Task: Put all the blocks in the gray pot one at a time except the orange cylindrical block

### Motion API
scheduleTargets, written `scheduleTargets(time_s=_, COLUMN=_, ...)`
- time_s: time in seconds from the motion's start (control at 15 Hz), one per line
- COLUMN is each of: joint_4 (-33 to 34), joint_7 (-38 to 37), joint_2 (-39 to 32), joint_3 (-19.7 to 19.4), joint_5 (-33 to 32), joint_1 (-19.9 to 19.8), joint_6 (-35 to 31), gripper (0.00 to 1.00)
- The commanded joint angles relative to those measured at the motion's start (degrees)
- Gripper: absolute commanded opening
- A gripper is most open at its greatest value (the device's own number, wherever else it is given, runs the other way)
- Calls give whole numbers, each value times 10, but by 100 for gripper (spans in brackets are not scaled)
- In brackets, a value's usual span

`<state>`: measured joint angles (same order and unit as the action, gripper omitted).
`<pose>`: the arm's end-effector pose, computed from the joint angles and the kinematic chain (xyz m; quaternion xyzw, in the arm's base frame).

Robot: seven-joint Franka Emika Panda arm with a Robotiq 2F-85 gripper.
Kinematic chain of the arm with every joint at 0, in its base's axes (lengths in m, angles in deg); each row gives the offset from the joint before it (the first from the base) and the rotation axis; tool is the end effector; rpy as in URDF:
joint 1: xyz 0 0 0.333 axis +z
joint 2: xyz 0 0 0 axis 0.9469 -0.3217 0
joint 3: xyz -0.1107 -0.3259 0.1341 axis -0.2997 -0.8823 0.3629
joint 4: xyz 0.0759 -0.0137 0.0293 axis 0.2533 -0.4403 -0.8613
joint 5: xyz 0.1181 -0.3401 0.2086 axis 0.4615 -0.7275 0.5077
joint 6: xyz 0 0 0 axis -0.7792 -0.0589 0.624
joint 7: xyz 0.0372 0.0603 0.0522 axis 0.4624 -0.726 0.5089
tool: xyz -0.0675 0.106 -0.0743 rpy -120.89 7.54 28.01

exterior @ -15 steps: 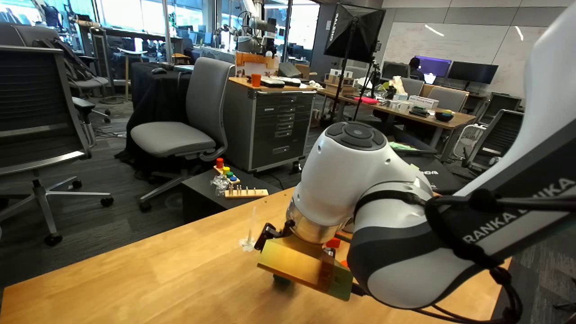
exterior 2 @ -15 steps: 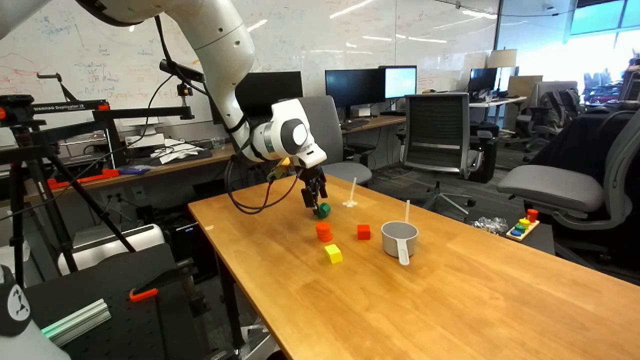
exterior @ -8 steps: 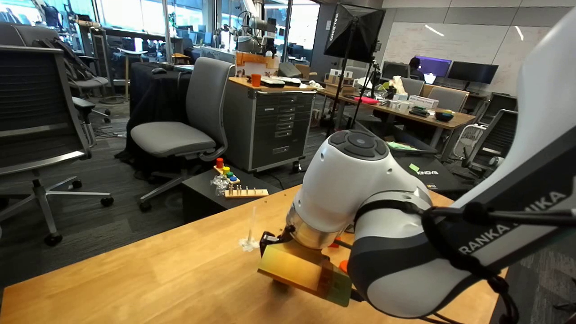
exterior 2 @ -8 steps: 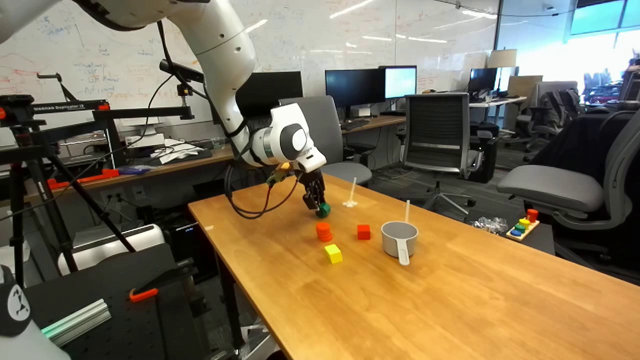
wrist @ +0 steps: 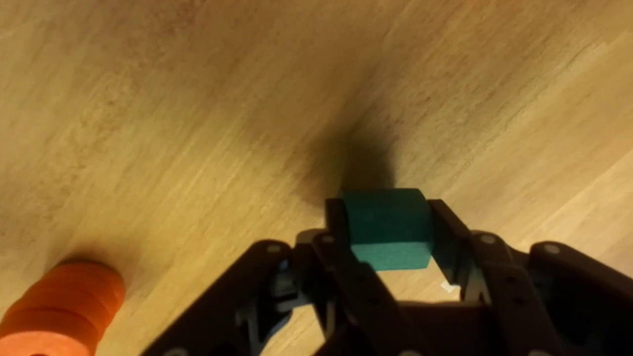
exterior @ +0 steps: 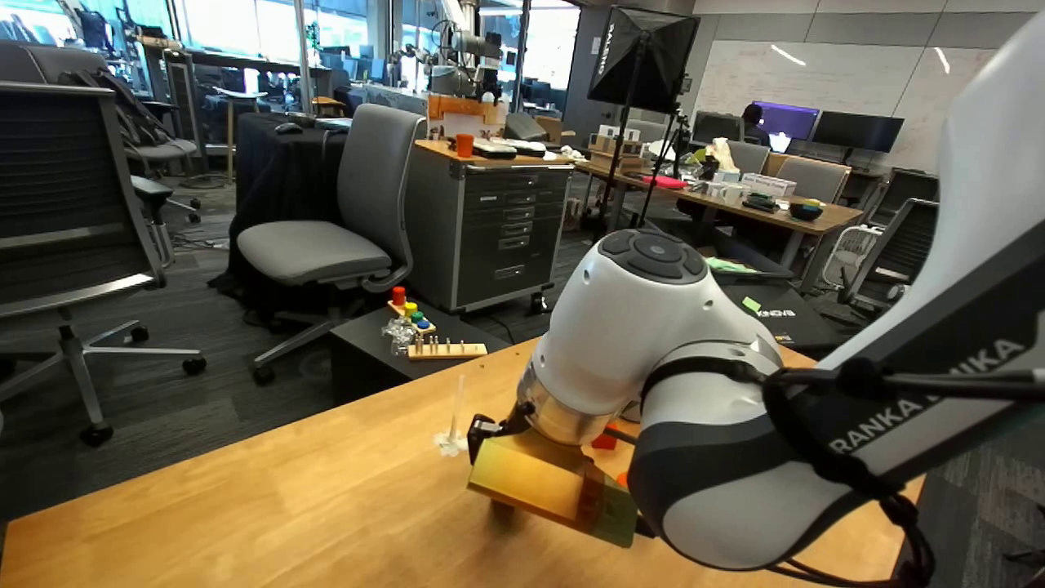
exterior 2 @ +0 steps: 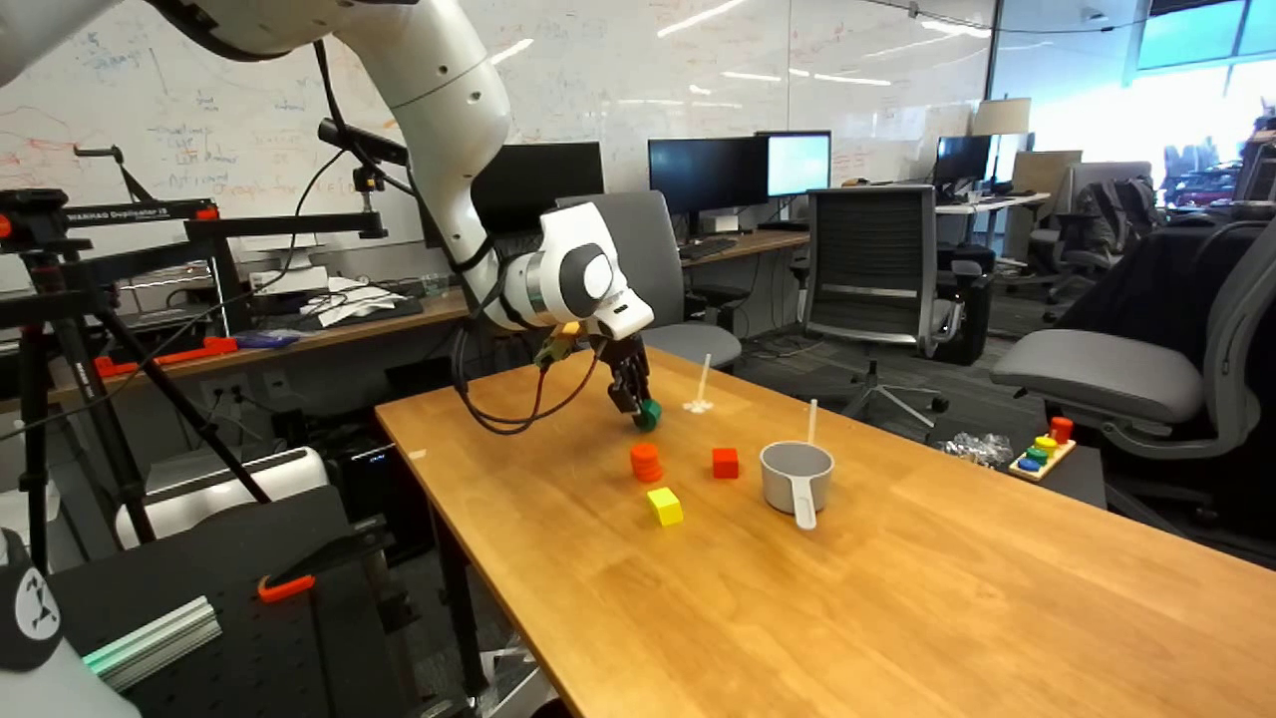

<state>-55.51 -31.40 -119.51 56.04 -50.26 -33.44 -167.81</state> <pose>0.6416 0.3350 0.0683 -0.9055 0.3930 -0.1488 0.0587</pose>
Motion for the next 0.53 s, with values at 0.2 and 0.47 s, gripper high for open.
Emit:
scheduleTargets(time_s=0.2, joint_4=-44, joint_7=21, joint_2=72, joint_3=-54, joint_5=-4, joint_1=25, joint_6=9, gripper=20)
scheduleTargets(time_s=0.47, joint_4=-98, joint_7=12, joint_2=126, joint_3=-110, joint_5=-19, joint_1=47, joint_6=5, gripper=20)
